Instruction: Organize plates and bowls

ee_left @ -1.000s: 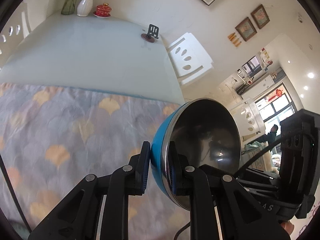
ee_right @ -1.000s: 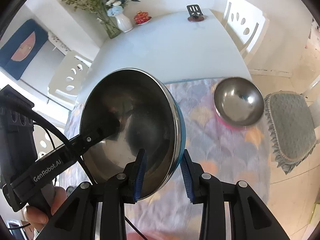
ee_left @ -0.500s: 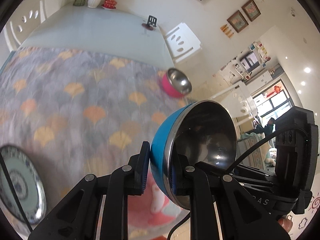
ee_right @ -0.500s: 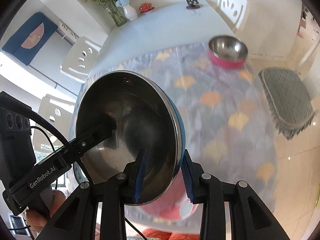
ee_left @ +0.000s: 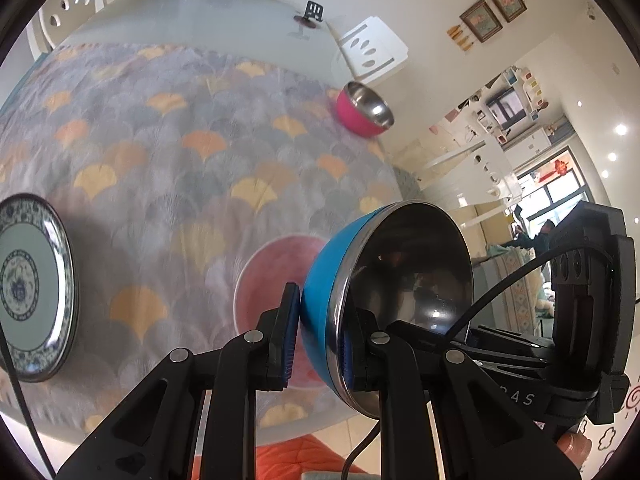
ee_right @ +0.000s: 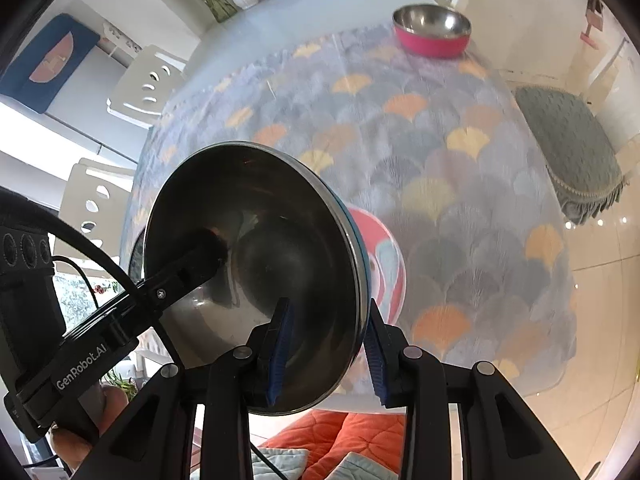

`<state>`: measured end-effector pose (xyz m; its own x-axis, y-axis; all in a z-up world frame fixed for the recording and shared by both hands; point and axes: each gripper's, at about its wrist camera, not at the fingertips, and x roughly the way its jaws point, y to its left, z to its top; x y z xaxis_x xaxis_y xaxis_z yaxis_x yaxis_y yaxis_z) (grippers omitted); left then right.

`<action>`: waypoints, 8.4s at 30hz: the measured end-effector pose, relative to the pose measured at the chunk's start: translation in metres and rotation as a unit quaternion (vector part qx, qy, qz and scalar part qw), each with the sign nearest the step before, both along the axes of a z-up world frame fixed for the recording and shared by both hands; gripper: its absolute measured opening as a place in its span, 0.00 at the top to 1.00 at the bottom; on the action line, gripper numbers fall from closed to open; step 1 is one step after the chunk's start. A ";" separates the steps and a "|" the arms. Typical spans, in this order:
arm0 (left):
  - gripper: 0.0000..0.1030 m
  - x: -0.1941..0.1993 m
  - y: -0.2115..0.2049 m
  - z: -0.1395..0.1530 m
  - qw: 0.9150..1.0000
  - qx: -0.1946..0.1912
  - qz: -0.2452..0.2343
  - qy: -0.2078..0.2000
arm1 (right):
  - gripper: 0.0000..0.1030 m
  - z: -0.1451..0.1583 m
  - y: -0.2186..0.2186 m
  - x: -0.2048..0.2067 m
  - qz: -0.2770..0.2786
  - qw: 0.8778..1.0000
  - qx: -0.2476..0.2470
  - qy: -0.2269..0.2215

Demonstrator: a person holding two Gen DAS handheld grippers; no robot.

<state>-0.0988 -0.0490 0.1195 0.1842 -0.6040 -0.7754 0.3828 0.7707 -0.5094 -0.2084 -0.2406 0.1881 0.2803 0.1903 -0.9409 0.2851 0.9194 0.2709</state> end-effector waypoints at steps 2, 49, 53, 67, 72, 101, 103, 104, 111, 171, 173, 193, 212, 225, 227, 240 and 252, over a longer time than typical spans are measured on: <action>0.86 -0.004 0.000 -0.007 1.000 0.005 -0.002 0.002 | 0.68 -0.008 0.003 -0.003 0.000 1.000 -0.007 0.007; 0.82 0.162 -0.102 0.074 0.993 0.023 -0.077 -0.092 | 0.68 0.076 -0.130 0.101 -0.086 0.991 0.020 -0.097; 0.62 0.200 -0.139 0.073 0.991 0.027 -0.089 -0.095 | 0.50 0.069 -0.171 0.134 -0.136 0.984 0.042 -0.104; 0.64 0.284 -0.254 -0.040 0.989 0.035 -0.145 0.012 | 0.50 -0.034 -0.260 0.218 -0.225 0.972 0.063 -0.036; 0.67 0.298 -0.271 -0.067 0.987 0.041 -0.150 0.028 | 0.50 -0.056 -0.273 0.235 -0.230 0.971 0.055 -0.026; 0.83 0.301 -0.283 -0.080 0.983 0.058 -0.172 0.019 | 0.77 -0.083 -0.269 0.260 -0.207 0.978 0.019 -0.016; 0.83 0.299 -0.280 -0.075 0.984 0.056 -0.171 0.016 | 0.77 -0.078 -0.265 0.258 -0.206 0.978 0.017 -0.017; 0.83 0.298 -0.278 -0.072 0.984 0.055 -0.171 0.013 | 0.77 -0.074 -0.262 0.257 -0.204 0.979 0.016 -0.019; 0.83 0.282 -0.256 -0.039 0.986 0.042 -0.162 -0.009 | 0.77 -0.038 -0.244 0.245 -0.190 0.981 0.003 -0.040; 0.82 0.000 -0.003 0.000 0.999 0.020 -0.037 -0.031 | 0.76 0.002 0.010 0.016 -0.067 0.998 -0.021 -0.004; 0.82 -0.001 -0.005 -0.005 0.999 0.023 -0.039 -0.027 | 0.76 -0.004 0.009 0.015 -0.068 0.997 -0.024 0.003; 0.71 -0.008 -0.019 -0.019 0.993 0.077 -0.049 -0.072 | 0.76 -0.031 0.000 0.013 -0.059 0.997 -0.037 0.036; 0.73 -0.011 0.013 -0.008 0.997 0.060 -0.005 -0.054 | 0.75 -0.002 -0.005 0.011 -0.040 0.998 -0.039 0.000; 0.72 -0.026 0.028 0.096 0.978 0.086 0.067 -0.179 | 0.52 0.084 0.011 0.008 -0.021 0.989 -0.095 -0.113; 0.72 -0.029 0.029 0.105 0.974 0.092 0.071 -0.196 | 0.51 0.094 0.015 0.002 -0.022 0.985 -0.113 -0.126; 0.66 -0.037 0.025 0.119 0.965 0.101 0.064 -0.235 | 0.51 0.099 0.021 -0.004 -0.035 0.979 -0.145 -0.135; 0.56 -0.025 0.021 0.114 0.971 0.089 0.045 -0.218 | 0.50 0.088 0.008 0.008 -0.055 0.984 -0.126 -0.117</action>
<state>-0.1238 -0.0283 0.2332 0.5634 -0.4335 -0.7033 0.4595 0.8719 -0.1693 -0.2001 -0.2328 0.2760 0.5002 -0.0853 -0.8617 0.3441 0.9328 0.1075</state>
